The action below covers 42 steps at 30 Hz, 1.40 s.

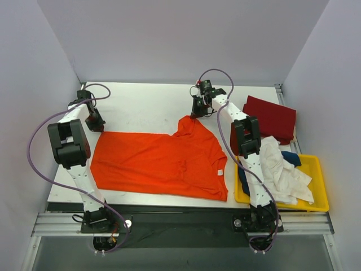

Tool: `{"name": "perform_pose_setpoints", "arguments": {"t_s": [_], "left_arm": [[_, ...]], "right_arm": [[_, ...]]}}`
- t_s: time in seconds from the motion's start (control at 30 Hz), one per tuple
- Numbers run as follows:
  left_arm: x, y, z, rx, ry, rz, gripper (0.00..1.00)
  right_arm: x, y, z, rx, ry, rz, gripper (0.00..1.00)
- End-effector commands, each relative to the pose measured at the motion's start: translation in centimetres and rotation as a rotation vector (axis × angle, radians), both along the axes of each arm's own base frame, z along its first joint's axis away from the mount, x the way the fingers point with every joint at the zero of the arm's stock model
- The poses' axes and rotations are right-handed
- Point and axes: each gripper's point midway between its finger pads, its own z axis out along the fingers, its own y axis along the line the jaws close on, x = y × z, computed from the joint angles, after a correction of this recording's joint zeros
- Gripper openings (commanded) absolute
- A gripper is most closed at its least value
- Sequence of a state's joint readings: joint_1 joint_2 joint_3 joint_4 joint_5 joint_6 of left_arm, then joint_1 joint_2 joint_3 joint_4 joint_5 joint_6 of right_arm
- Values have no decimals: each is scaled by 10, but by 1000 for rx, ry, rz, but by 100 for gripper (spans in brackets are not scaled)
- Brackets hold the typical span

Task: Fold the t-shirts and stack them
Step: Grap the side of the flattened tshirt furthest away from the robot with both arms

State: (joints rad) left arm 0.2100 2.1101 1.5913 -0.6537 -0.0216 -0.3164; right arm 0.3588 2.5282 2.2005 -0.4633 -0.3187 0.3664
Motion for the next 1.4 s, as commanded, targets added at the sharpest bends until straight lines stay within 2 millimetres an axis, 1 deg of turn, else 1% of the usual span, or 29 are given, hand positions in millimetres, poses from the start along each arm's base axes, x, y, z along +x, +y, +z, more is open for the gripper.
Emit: {"name": "perform_pose_setpoints", "arguments": {"t_s": [0.0, 0.07, 0.1, 0.13, 0.2, 0.23, 0.3, 0.33, 0.4, 0.43, 0.5, 0.53, 0.6, 0.67, 0.8, 0.87, 0.9, 0.97, 1.0, 1.07, 1.1, 1.13, 1.17, 1.2, 1.23, 1.27, 1.3, 1.33, 1.37], "left_arm": [[4, -3, 7, -2, -5, -29, 7], [4, -3, 6, -6, 0, -35, 0], [6, -3, 9, -3, -2, -43, 0], [7, -2, 10, -2, -1, -43, 0], [9, -2, 14, 1, -3, -52, 0], [14, -1, 20, 6, -19, -54, 0], [15, -2, 24, 6, -14, -65, 0], [22, -1, 30, 10, -32, -69, 0], [25, -5, 34, 12, -26, -86, 0], [32, -5, 42, 17, -46, -91, 0], [39, -18, 48, -12, -63, -122, 0], [48, -19, 59, -8, -94, -127, 0], [55, -26, 65, -23, -106, -134, 0], [64, -27, 78, -28, -139, -127, 0], [73, -31, 90, -52, -190, -117, 0], [79, -36, 97, -66, -225, -133, 0], [80, -36, 103, -68, -240, -135, 0], [80, -34, 106, -55, -250, -137, 0], [79, -31, 107, -39, -247, -134, 0], [76, -28, 106, -20, -235, -144, 0], [72, -24, 107, -3, -227, -139, 0], [71, -22, 107, 10, -224, -139, 0], [70, -20, 108, 30, -228, -147, 0], [68, -15, 114, 57, -236, -141, 0], [64, -15, 110, 62, -226, -147, 0], [63, -14, 112, 76, -230, -165, 0], [60, -7, 115, 109, -225, -157, 0], [58, -6, 115, 118, -221, -162, 0], [55, -6, 112, 127, -209, -180, 0]], "right_arm": [[-17, -15, 8, -34, 60, -24, 0], [-15, -15, 17, -15, 53, -40, 0], [-13, -16, 21, -8, 48, -48, 0], [-9, -19, 31, 5, 33, -69, 0], [-3, -24, 45, 19, 10, -89, 0], [0, -25, 55, 32, -9, -99, 0], [6, -30, 68, 59, -24, -124, 0], [10, -34, 71, 69, -31, -138, 0], [14, -34, 81, 96, -45, -144, 0], [16, -34, 83, 103, -47, -148, 0], [22, -37, 91, 132, -59, -168, 0], [24, -39, 94, 141, -62, -177, 0], [31, -41, 102, 165, -77, -194, 0], [36, -43, 108, 180, -91, -205, 0], [50, -56, 131, 222, -135, -244, 0], [52, -59, 139, 231, -151, -249, 0], [52, -63, 147, 234, -164, -250, 0], [49, -65, 154, 240, -169, -250, 0], [46, -65, 165, 248, -182, -246, 0], [35, -64, 163, 247, -161, -232, 0], [28, -63, 177, 254, -179, -224, 0], [23, -63, 179, 249, -179, -215, 0], [10, -64, 180, 245, -165, -212, 0], [3, -64, 182, 244, -160, -208, 0], [-4, -64, 180, 241, -148, -208, 0], [-18, -64, 182, 237, -136, -200, 0], [-26, -64, 180, 233, -123, -199, 0], [-33, -63, 180, 231, -116, -195, 0], [-48, -60, 178, 228, -97, -186, 0]]}}
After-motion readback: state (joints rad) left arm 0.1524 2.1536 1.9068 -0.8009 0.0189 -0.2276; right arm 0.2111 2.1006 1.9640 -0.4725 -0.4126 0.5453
